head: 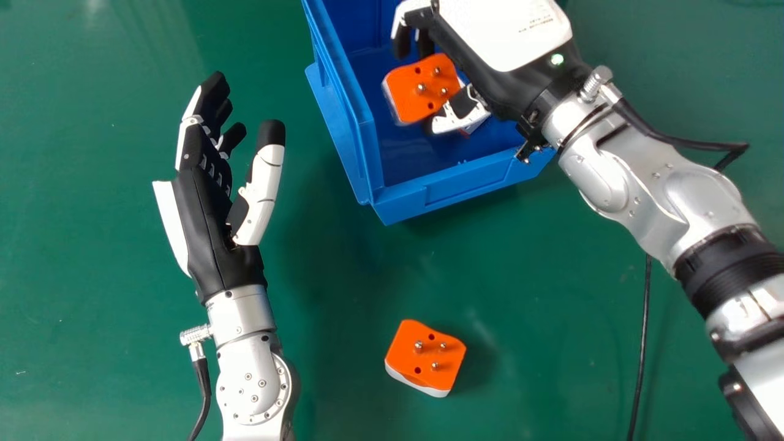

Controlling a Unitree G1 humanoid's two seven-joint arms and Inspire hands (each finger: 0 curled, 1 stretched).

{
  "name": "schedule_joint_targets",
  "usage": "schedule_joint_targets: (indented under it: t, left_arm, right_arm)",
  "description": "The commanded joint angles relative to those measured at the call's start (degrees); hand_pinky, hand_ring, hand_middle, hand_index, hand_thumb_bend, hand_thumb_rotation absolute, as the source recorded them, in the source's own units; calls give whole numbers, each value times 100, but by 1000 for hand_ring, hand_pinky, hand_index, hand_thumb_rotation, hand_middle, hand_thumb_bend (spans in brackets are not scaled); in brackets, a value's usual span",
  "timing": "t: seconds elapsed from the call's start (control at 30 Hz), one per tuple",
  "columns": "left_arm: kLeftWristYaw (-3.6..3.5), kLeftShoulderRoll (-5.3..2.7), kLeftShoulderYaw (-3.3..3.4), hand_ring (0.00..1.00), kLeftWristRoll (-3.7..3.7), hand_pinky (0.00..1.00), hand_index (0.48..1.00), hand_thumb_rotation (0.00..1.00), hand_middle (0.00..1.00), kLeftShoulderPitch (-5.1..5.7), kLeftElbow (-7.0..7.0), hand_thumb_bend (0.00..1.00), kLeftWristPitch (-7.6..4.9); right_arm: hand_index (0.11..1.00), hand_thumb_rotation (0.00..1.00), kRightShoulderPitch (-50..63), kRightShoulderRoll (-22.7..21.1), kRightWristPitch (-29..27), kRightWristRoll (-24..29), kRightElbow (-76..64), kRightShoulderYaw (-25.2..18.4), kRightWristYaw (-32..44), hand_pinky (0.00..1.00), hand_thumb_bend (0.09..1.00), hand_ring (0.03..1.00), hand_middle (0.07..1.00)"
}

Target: Pick all objects and put in blue box

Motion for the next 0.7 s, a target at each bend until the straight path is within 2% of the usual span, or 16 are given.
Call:
schedule_joint_targets:
  t: [0.0,0.13,0.23,0.33,0.43,0.6,0.67]
  left_arm:
    - [17,-9,-31,875,85,826,818,539,870,-97,4,718,-49]
    - [50,-13,-42,873,106,825,819,541,869,-122,29,720,-37]
    - [56,-13,-56,872,113,824,817,543,868,-128,35,721,-41]
    - [46,-20,-60,871,97,823,816,545,868,-132,40,722,-51]
    - [58,-12,-63,871,111,823,816,545,868,-137,47,722,-57]
    - [137,-5,-73,870,185,822,816,546,868,-134,42,723,-45]
    - [102,-21,-63,870,154,822,816,546,868,-132,38,723,-47]
  right_arm:
    - [535,0,-433,-7,-94,10,275,78,-371,302,511,375,463]
    - [533,0,-561,-13,-145,-11,661,288,-632,308,511,379,462]
    - [527,0,-556,-58,-43,-11,627,412,-501,319,512,386,466]
    - [526,0,-507,-168,186,-163,403,586,-388,319,513,391,466]
    - [526,0,-397,-214,520,-317,95,675,-371,319,513,391,466]
    - [525,0,-177,-245,878,-284,-442,648,-89,352,513,397,480]
    - [525,0,-98,-260,1028,-305,-645,644,-4,352,513,397,480]
